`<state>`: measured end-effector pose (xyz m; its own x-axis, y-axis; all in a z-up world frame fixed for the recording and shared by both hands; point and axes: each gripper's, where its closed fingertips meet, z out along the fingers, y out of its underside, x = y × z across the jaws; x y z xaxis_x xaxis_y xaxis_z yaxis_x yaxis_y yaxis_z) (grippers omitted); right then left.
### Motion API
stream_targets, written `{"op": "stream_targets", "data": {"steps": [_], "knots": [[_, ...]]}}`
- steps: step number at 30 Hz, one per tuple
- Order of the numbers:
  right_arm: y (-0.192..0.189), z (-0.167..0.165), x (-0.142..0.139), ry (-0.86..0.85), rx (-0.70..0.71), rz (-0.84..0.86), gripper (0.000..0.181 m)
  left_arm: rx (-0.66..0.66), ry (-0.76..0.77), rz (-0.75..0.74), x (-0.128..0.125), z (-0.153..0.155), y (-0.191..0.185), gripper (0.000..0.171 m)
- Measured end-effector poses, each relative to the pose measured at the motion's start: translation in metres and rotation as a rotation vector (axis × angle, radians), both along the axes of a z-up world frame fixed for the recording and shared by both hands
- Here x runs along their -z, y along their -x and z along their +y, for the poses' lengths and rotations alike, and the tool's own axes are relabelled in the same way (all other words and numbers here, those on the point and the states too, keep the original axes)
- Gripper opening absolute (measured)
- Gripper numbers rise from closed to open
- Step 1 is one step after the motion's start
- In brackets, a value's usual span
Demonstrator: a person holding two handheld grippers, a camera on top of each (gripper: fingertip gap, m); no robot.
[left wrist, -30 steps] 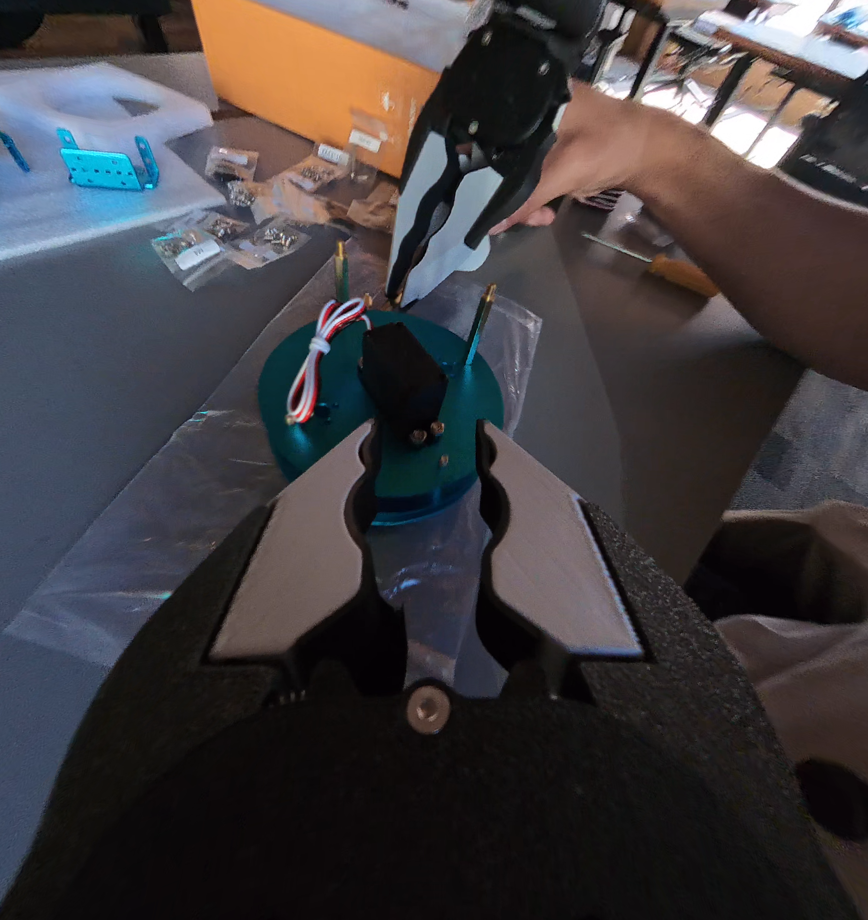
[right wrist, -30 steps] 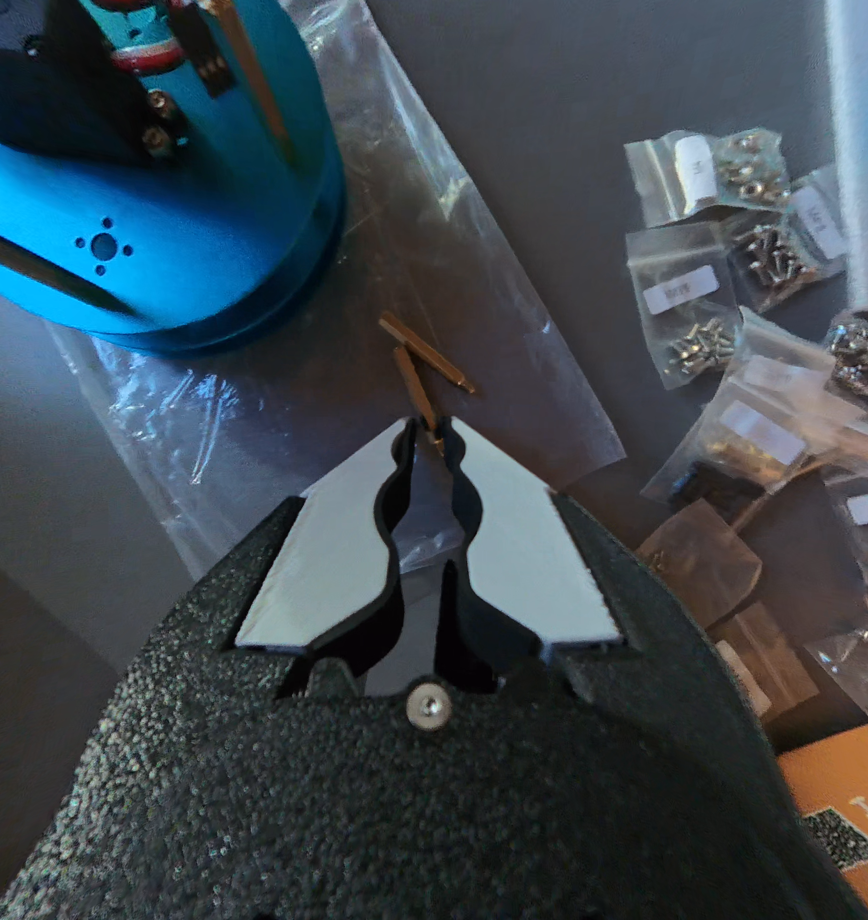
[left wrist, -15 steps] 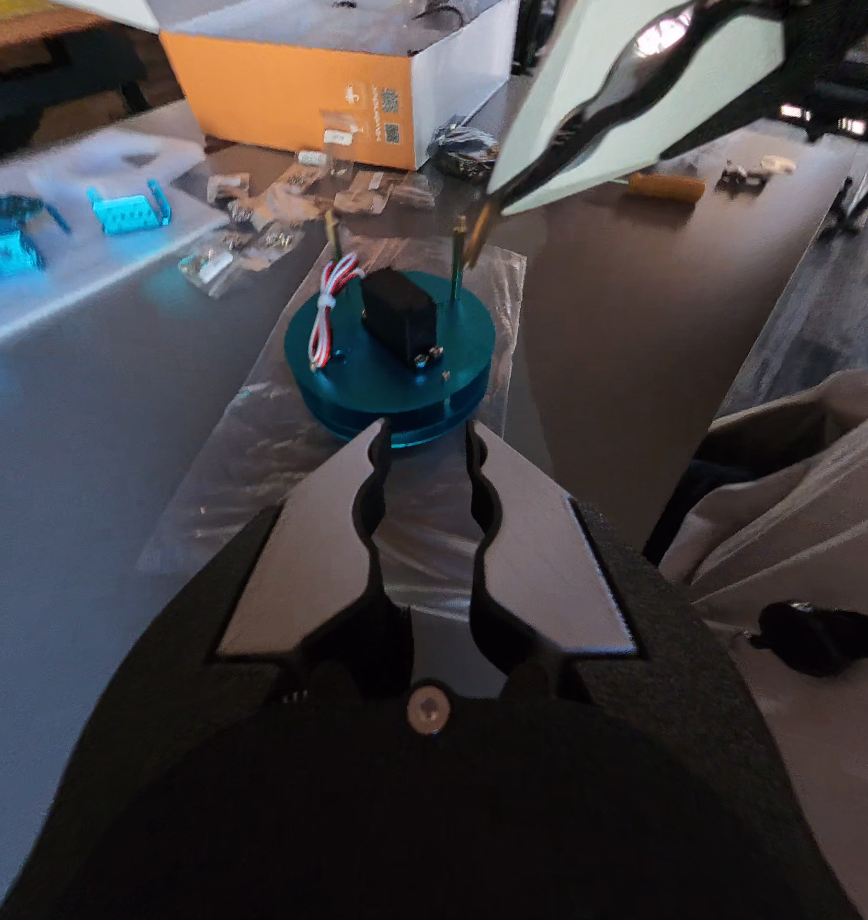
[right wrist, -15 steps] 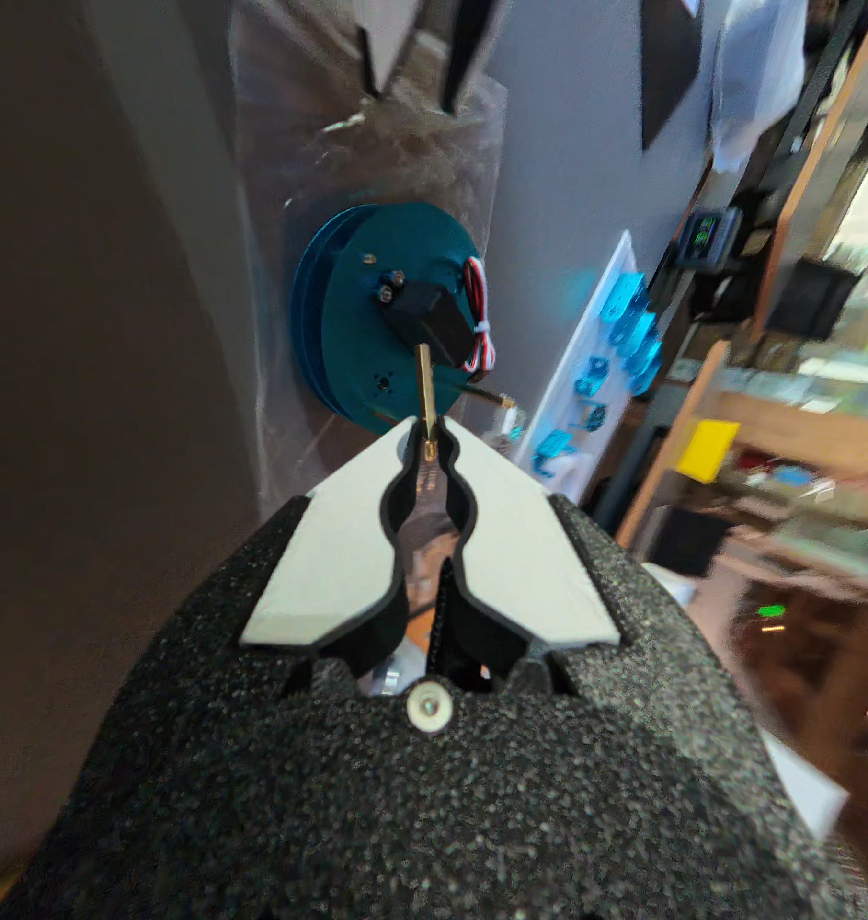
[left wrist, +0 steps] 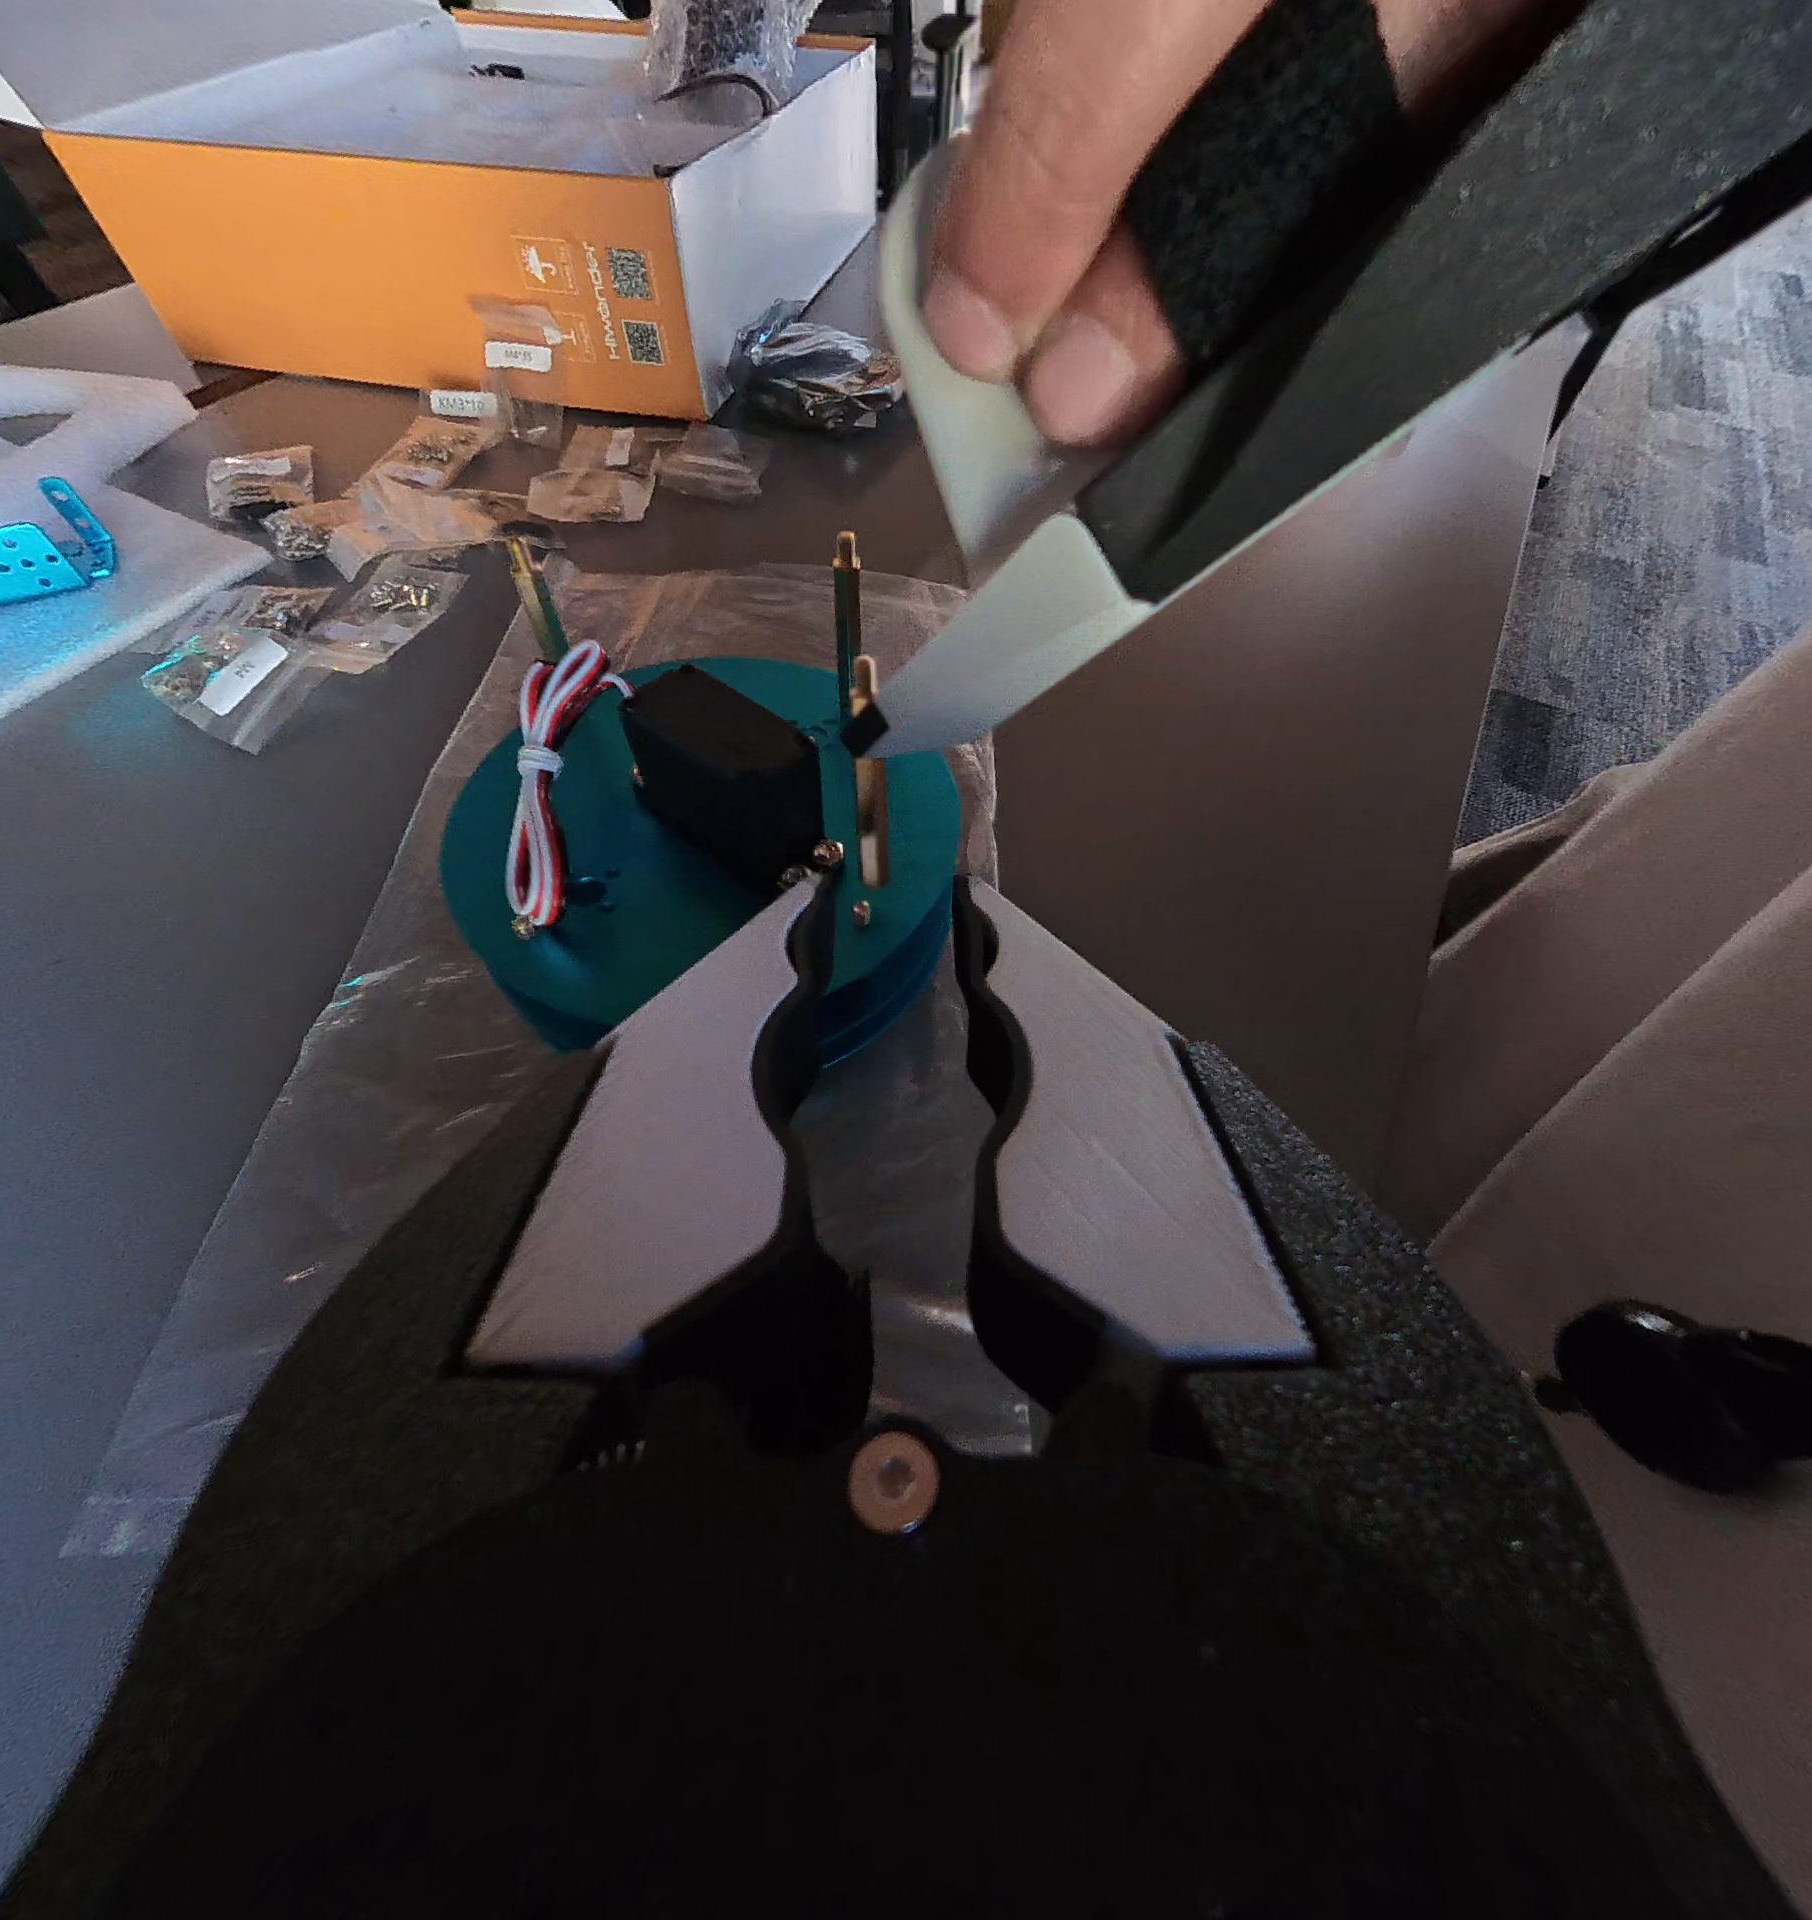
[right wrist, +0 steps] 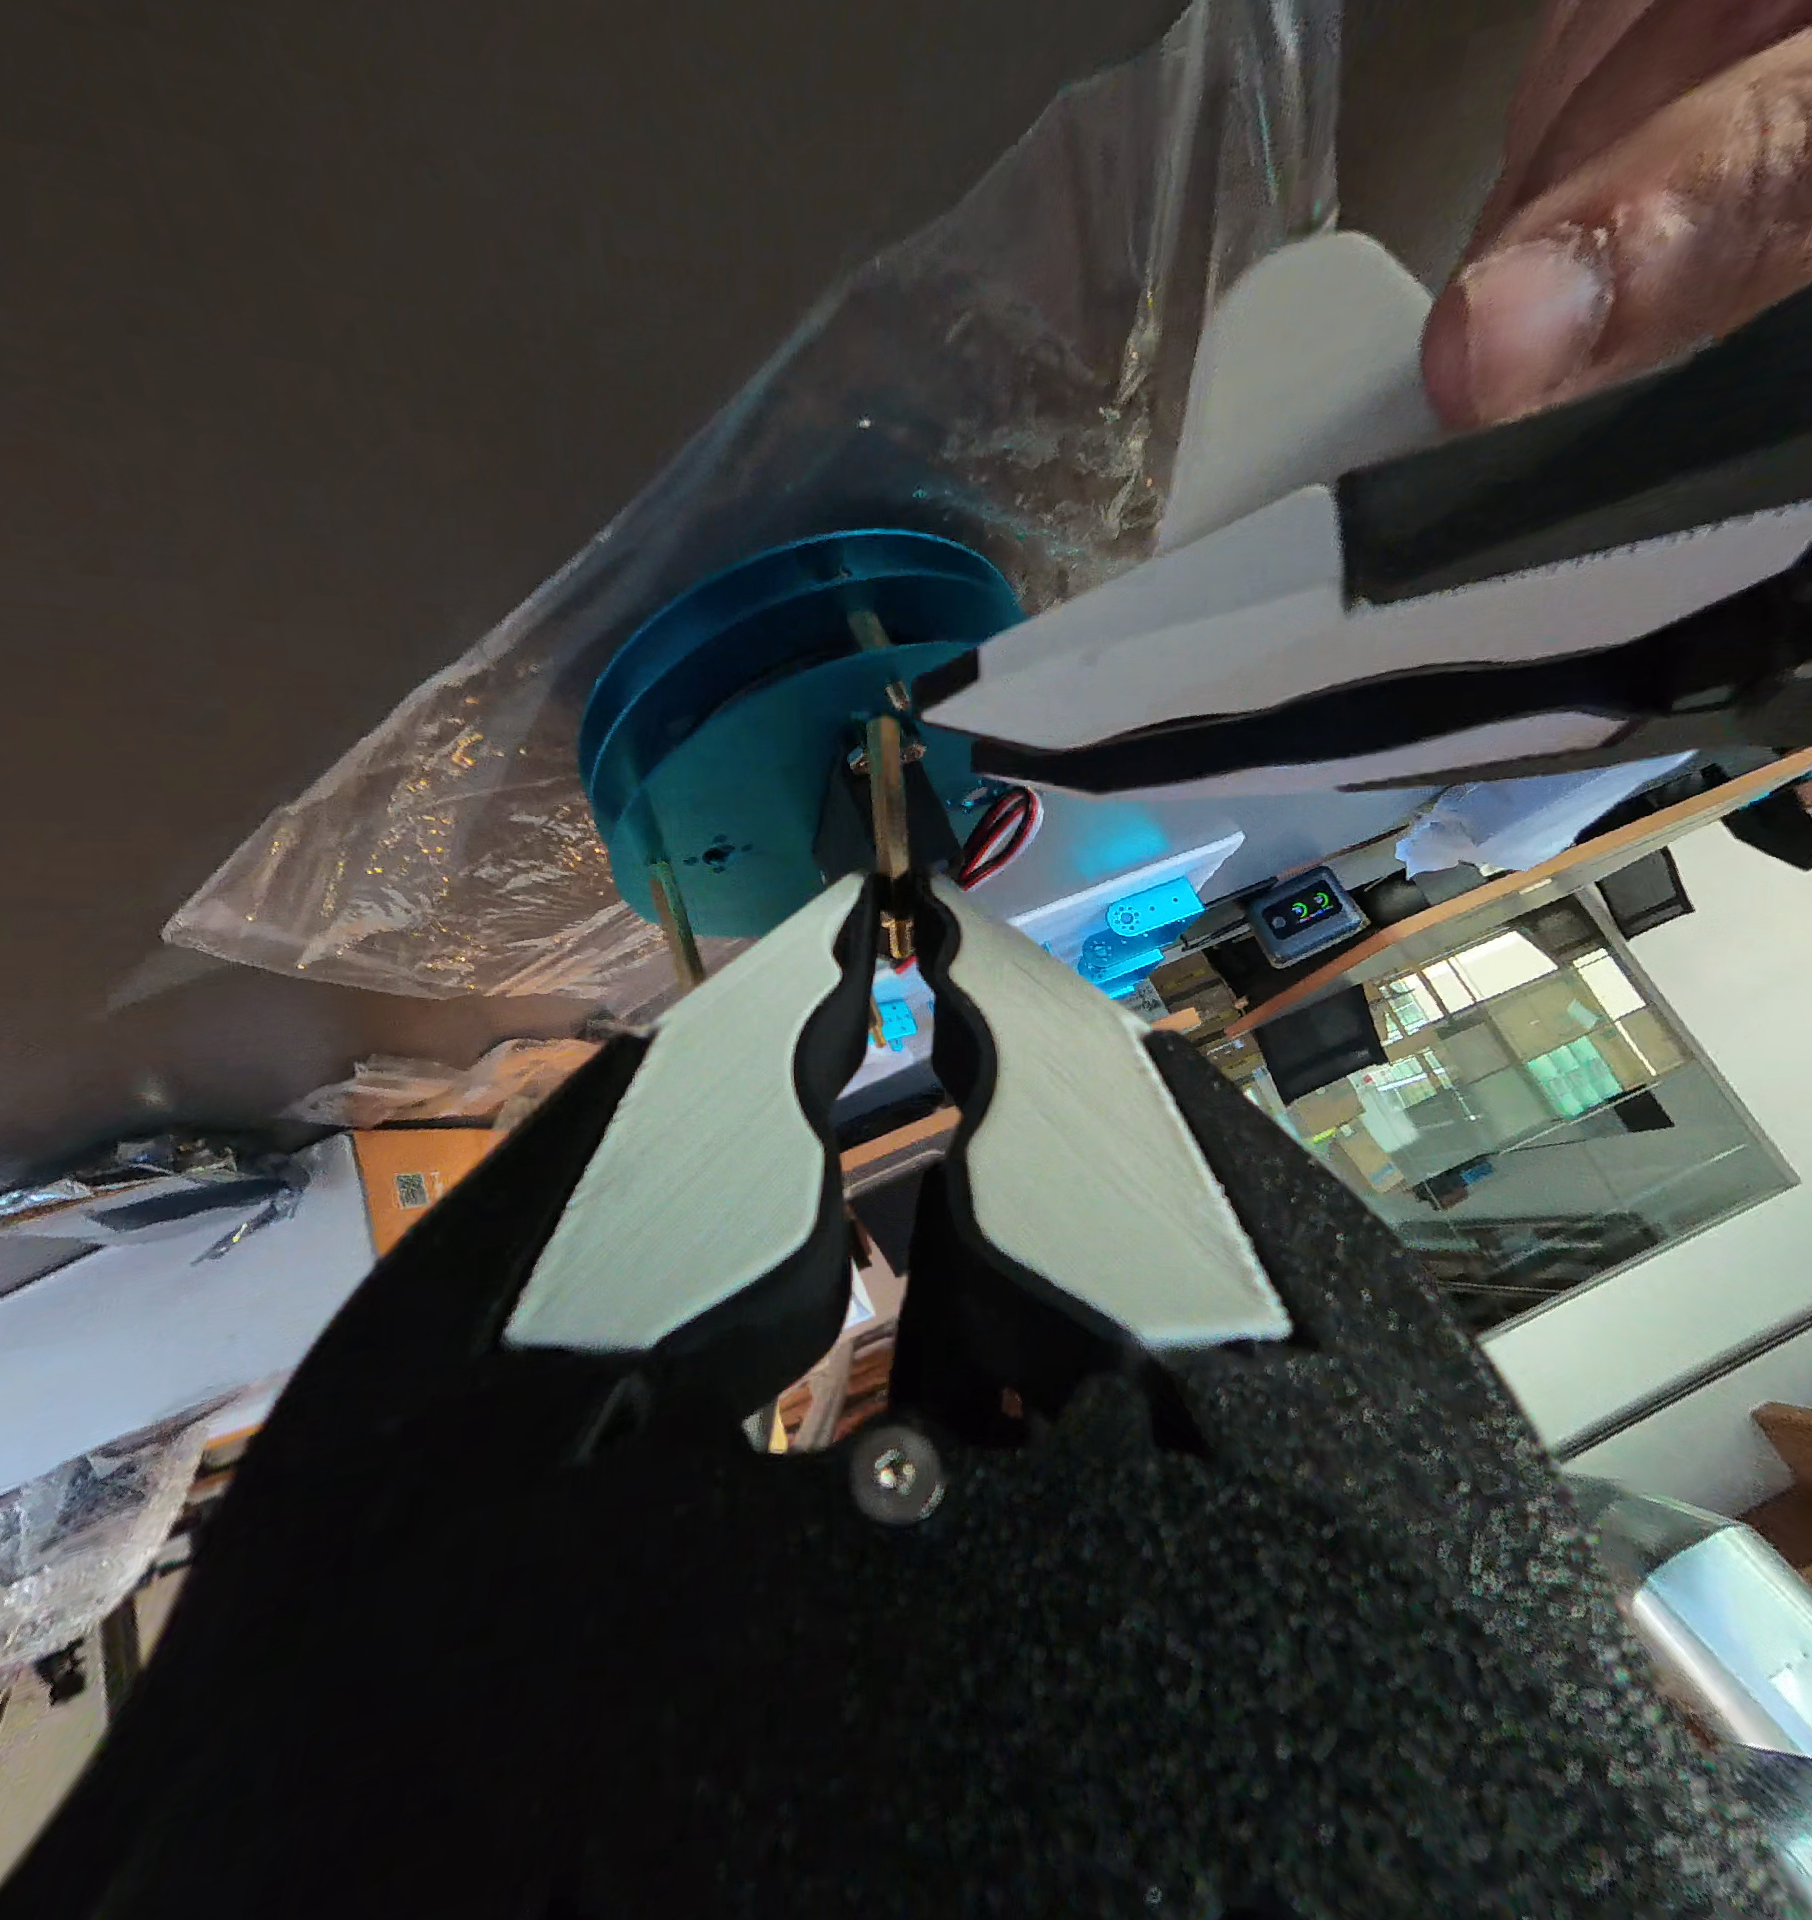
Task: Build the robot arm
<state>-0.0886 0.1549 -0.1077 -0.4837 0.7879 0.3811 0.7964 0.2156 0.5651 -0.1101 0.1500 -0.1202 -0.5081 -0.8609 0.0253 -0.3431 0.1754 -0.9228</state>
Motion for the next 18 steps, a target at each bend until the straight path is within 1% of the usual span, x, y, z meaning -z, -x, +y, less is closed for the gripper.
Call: {"op": "stream_targets", "data": {"steps": [3,7,18], "knots": [[-0.003,0.004,0.001,0.008,0.017,-0.018,0.004,-0.042,-0.032,0.008,0.008,0.002,-0.006,0.020],[0.000,0.004,0.003,0.022,0.018,-0.027,0.004,-0.062,-0.071,-0.006,0.008,0.006,-0.011,0.015],[0.004,0.009,0.004,0.030,-0.003,-0.056,0.003,-0.011,-0.080,-0.002,0.010,-0.003,-0.013,0.015]]}}
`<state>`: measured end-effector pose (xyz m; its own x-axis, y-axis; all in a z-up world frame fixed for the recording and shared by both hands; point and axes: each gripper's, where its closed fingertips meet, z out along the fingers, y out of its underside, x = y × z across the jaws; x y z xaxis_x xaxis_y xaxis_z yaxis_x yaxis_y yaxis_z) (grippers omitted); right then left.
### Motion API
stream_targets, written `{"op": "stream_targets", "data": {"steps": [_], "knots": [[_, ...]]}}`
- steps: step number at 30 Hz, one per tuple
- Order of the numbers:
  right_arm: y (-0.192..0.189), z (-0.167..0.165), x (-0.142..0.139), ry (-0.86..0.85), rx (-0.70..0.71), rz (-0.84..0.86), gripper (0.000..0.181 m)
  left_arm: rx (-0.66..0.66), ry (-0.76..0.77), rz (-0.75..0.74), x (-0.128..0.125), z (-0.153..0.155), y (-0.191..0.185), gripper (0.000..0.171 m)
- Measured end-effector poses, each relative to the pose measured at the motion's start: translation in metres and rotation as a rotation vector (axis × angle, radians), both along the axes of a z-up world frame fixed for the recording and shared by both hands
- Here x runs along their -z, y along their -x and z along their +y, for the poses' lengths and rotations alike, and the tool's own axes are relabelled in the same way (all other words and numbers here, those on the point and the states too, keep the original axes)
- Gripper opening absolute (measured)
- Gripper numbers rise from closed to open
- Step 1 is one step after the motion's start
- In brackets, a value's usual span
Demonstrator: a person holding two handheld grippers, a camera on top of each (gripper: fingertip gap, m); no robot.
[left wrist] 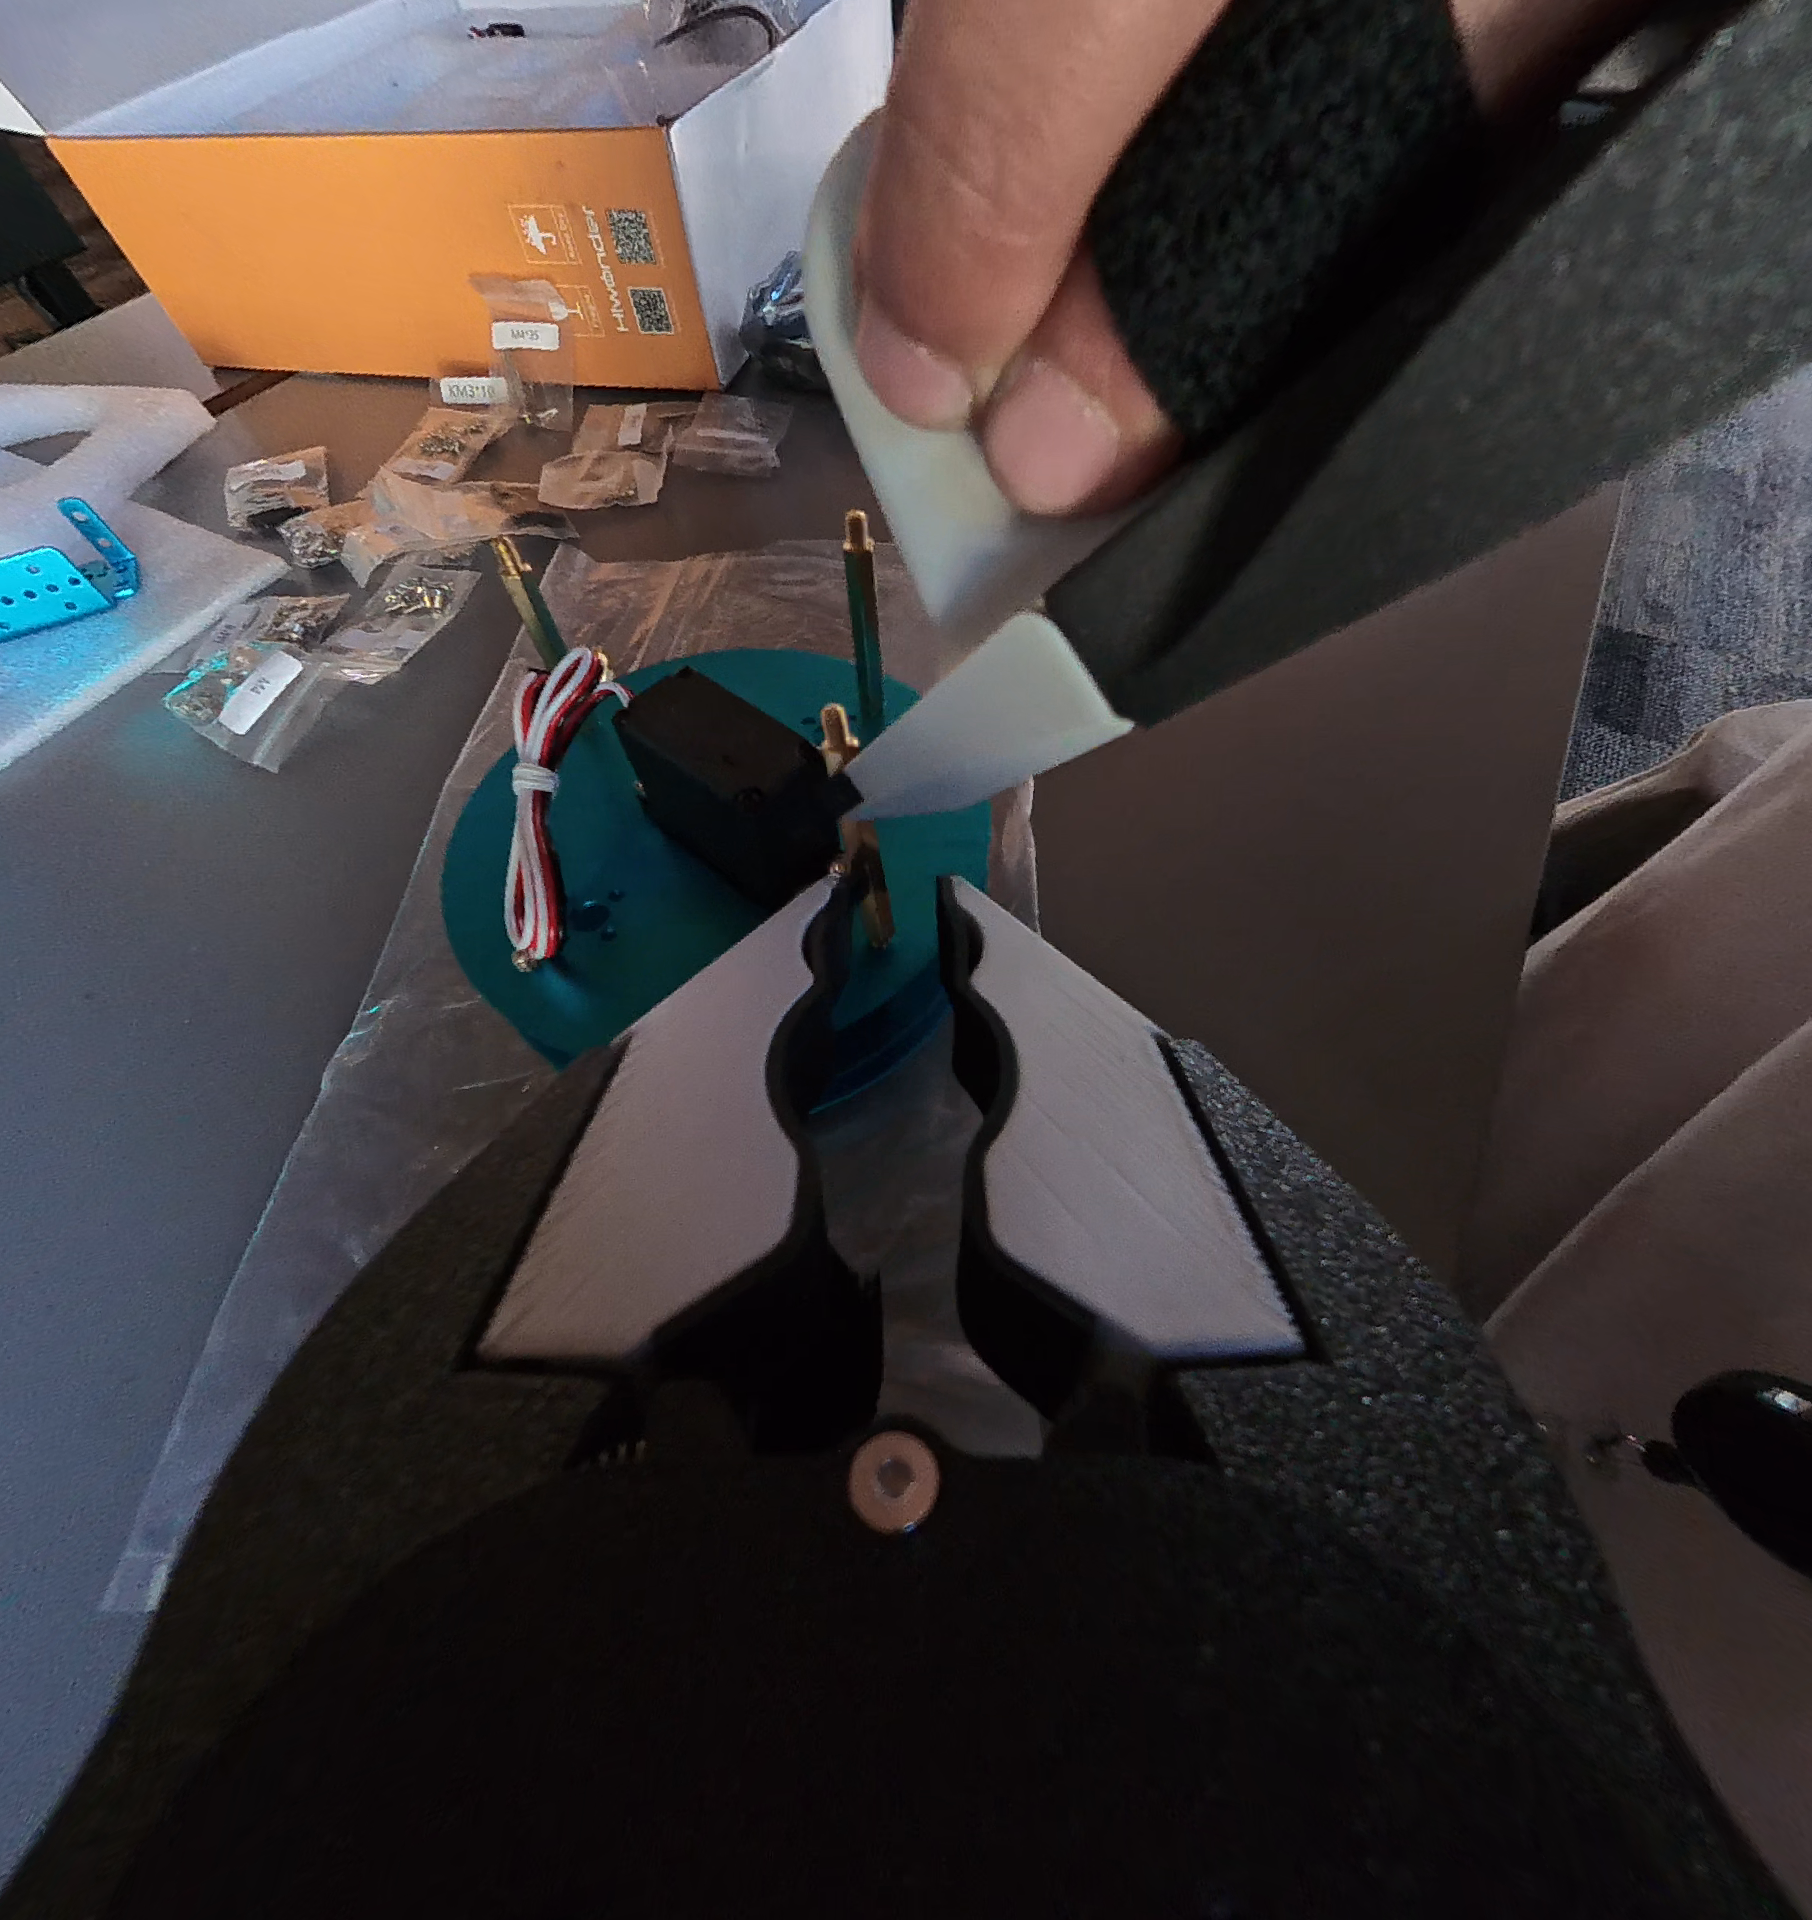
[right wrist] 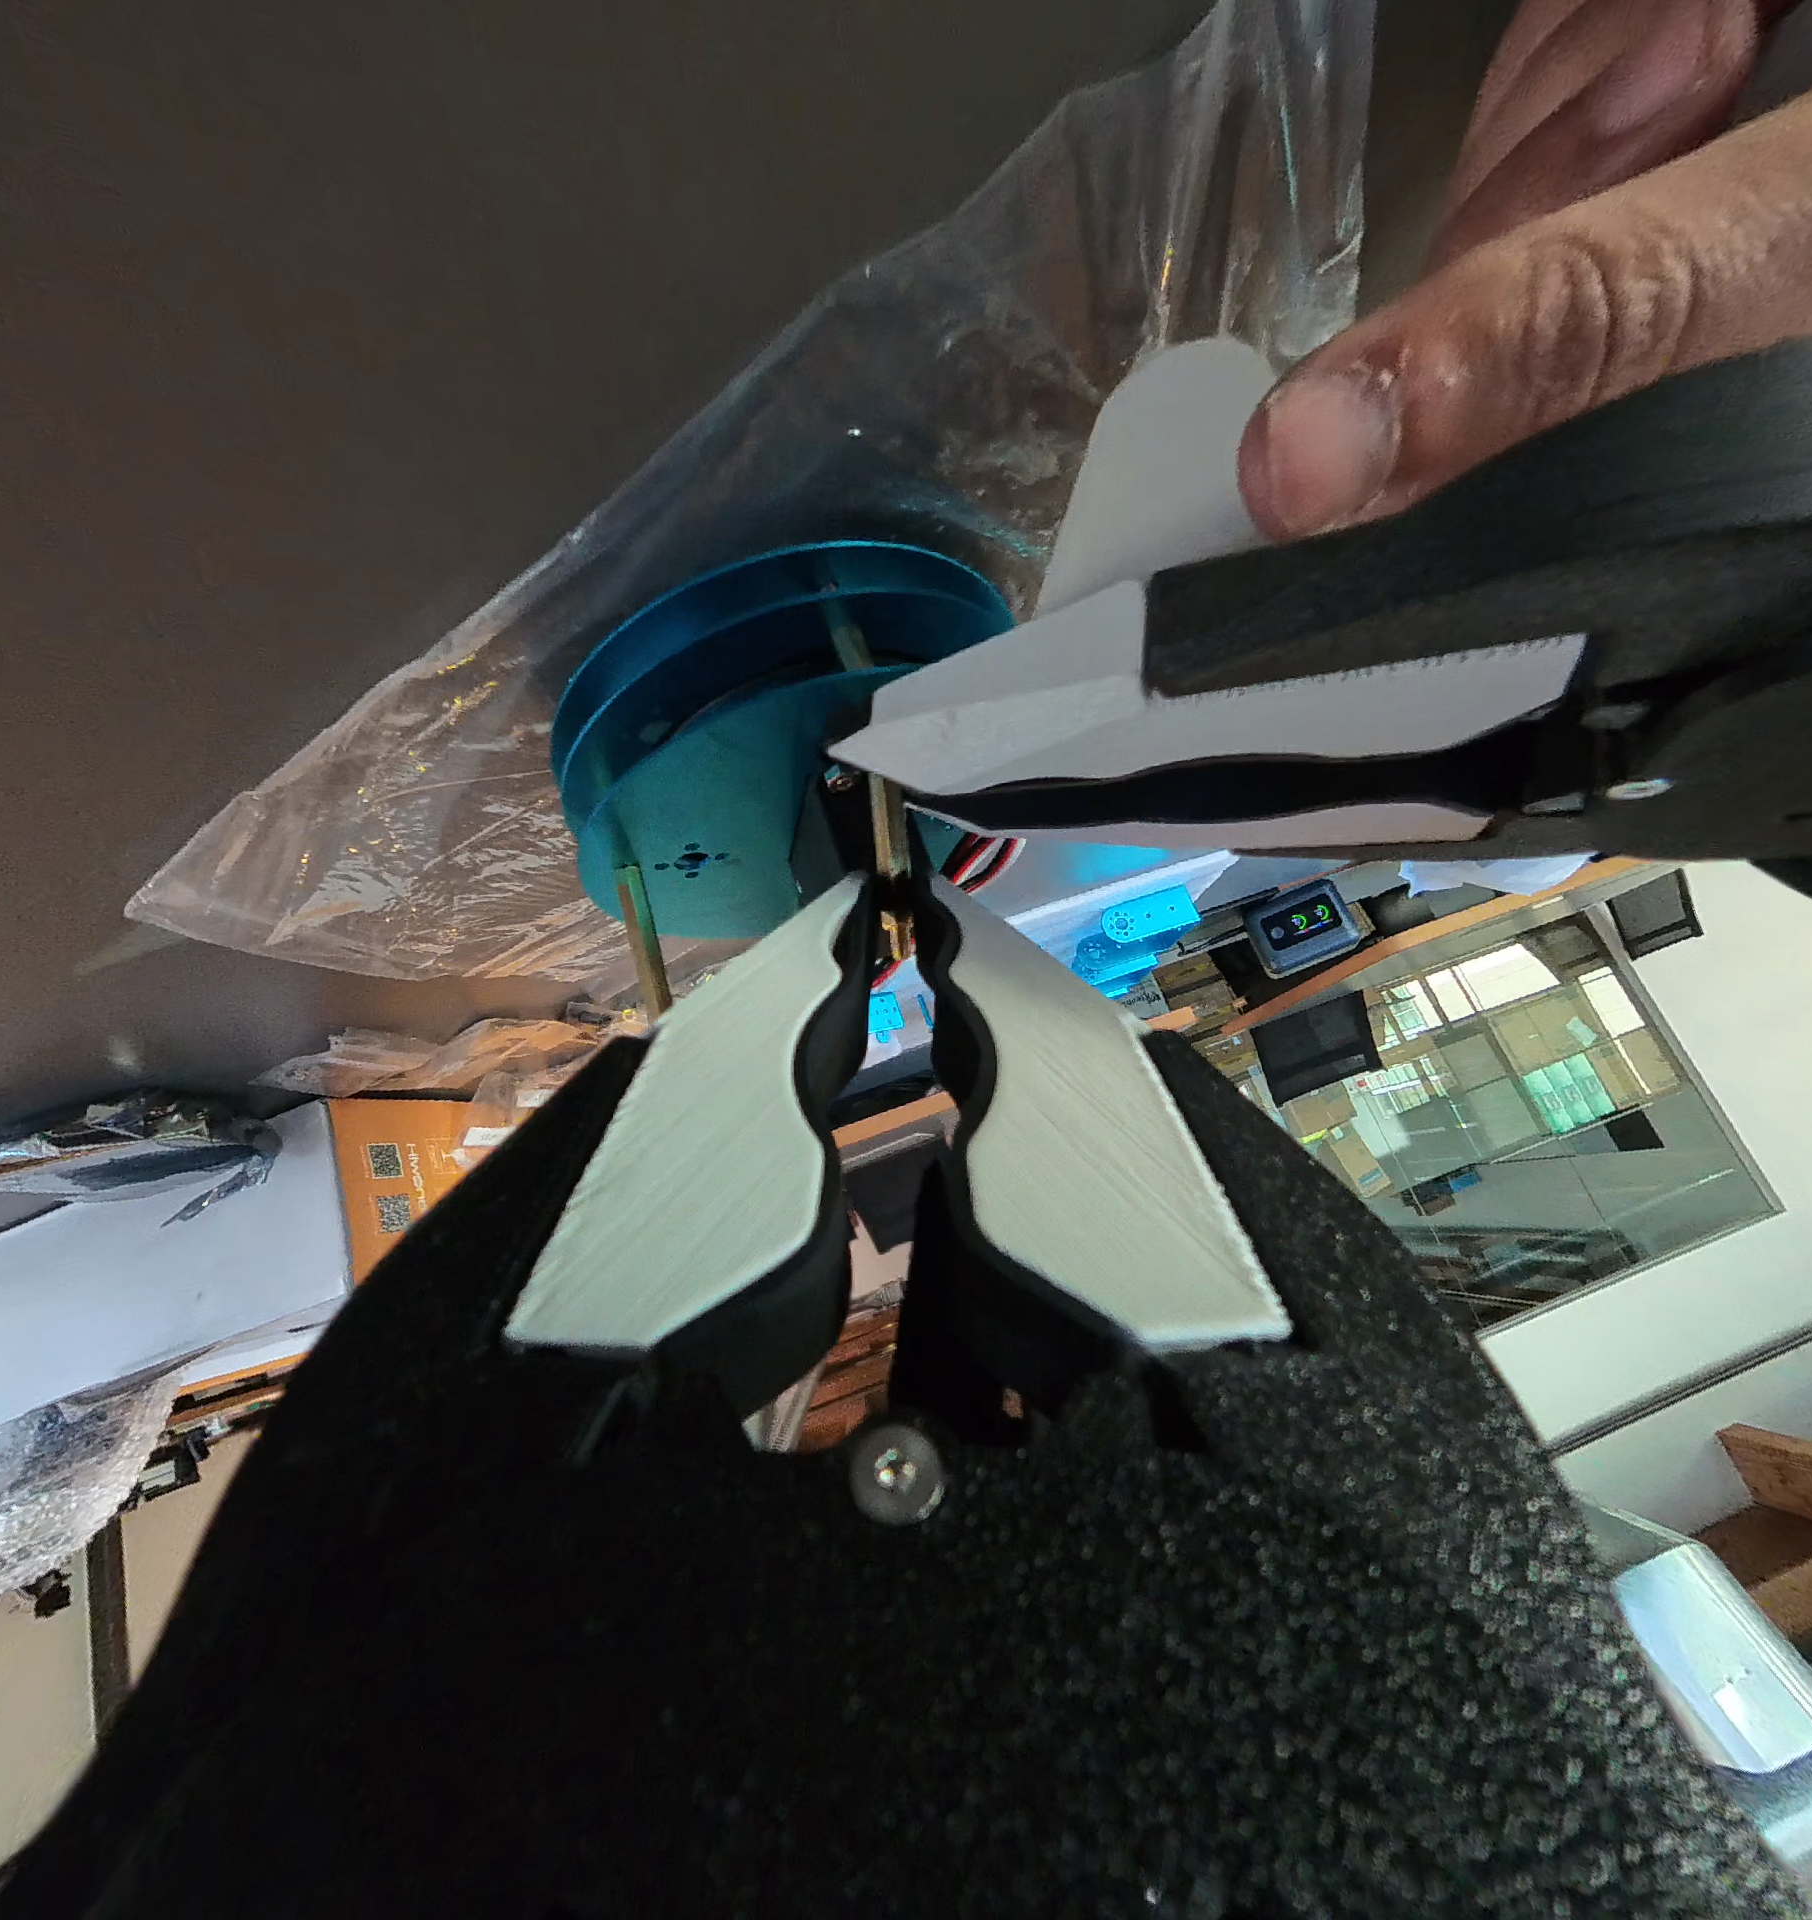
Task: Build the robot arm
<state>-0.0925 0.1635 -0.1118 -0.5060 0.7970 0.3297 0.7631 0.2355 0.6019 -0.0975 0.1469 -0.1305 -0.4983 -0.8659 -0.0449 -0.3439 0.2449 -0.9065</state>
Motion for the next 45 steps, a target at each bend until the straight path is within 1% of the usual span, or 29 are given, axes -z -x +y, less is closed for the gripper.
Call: {"op": "stream_targets", "data": {"steps": [2,6,9,10,11,13,15,16,17,18,20,21,22,23,25,28,30,32,33,37,38,41,45], "knots": [[0.000,0.001,0.000,-0.002,0.007,0.003,0.004,-0.018,-0.008,-0.003,0.000,0.003,-0.003,0.007],[0.005,0.001,-0.001,-0.020,0.045,0.076,0.004,-0.006,0.011,0.008,0.000,0.003,-0.004,0.006],[0.012,0.001,-0.003,-0.053,0.074,0.178,0.006,0.001,-0.001,0.002,0.001,0.003,-0.002,0.005],[0.012,0.002,-0.005,-0.075,0.091,0.213,0.009,0.002,-0.003,0.001,0.001,0.003,-0.002,0.005],[0.011,0.002,-0.010,-0.106,0.116,0.257,0.016,0.002,-0.006,0.000,0.001,0.003,-0.002,0.005],[0.004,0.003,-0.022,-0.173,0.226,0.389,0.026,0.003,-0.011,-0.002,0.001,0.003,-0.001,0.005],[-0.006,-0.003,-0.028,-0.216,0.439,0.607,0.037,0.004,-0.008,-0.001,0.001,0.003,-0.001,0.005],[-0.008,-0.008,-0.027,-0.220,0.573,0.758,0.046,0.006,-0.005,0.001,0.001,0.003,-0.001,0.005],[-0.004,-0.013,-0.025,-0.211,0.706,0.937,0.051,0.009,-0.001,0.003,0.001,0.003,-0.002,0.005],[0.006,-0.017,-0.025,-0.199,0.810,1.142,0.048,0.011,0.004,0.006,0.001,0.003,-0.002,0.005],[0.025,-0.018,-0.033,-0.218,0.931,1.562,0.042,0.019,0.011,0.010,0.001,0.002,-0.002,0.005],[0.026,-0.017,-0.036,-0.266,0.975,1.721,0.039,0.024,0.011,0.012,0.001,0.002,-0.002,0.005],[0.021,-0.015,-0.035,-0.331,1.019,1.810,0.036,0.030,0.012,0.013,0.001,0.002,-0.003,0.005],[0.014,-0.014,-0.031,-0.404,1.050,1.857,0.035,0.036,0.012,0.013,0.001,0.001,-0.003,0.005],[0.003,-0.012,-0.023,-0.535,1.100,1.890,0.028,0.041,0.015,0.015,0.001,0.001,-0.003,0.005],[0.012,-0.008,-0.019,-0.551,1.100,1.959,0.026,0.048,0.010,0.013,0.001,0.001,-0.002,0.005],[0.014,-0.004,-0.012,-0.567,1.098,1.931,0.022,0.059,0.002,0.009,0.002,0.000,-0.001,0.005],[0.015,0.000,-0.003,-0.573,1.102,1.888,0.014,0.065,-0.002,0.008,0.002,0.000,-0.001,0.004],[0.015,0.001,-0.004,-0.591,1.091,1.894,0.005,0.067,-0.003,0.009,0.002,0.000,0.000,0.005],[0.013,0.003,-0.004,-0.631,1.084,1.878,0.004,0.050,-0.033,0.004,0.003,0.002,0.001,0.005],[0.012,0.003,-0.004,-0.638,1.094,1.877,0.003,0.035,-0.056,-0.005,0.004,0.003,0.000,0.009],[0.008,0.002,-0.004,-0.661,1.169,1.881,0.003,0.036,-0.104,-0.047,0.002,0.001,0.002,0.012],[0.007,0.000,-0.003,-0.737,1.240,1.849,0.004,0.037,-0.088,-0.029,0.003,0.001,0.003,0.011]]}}
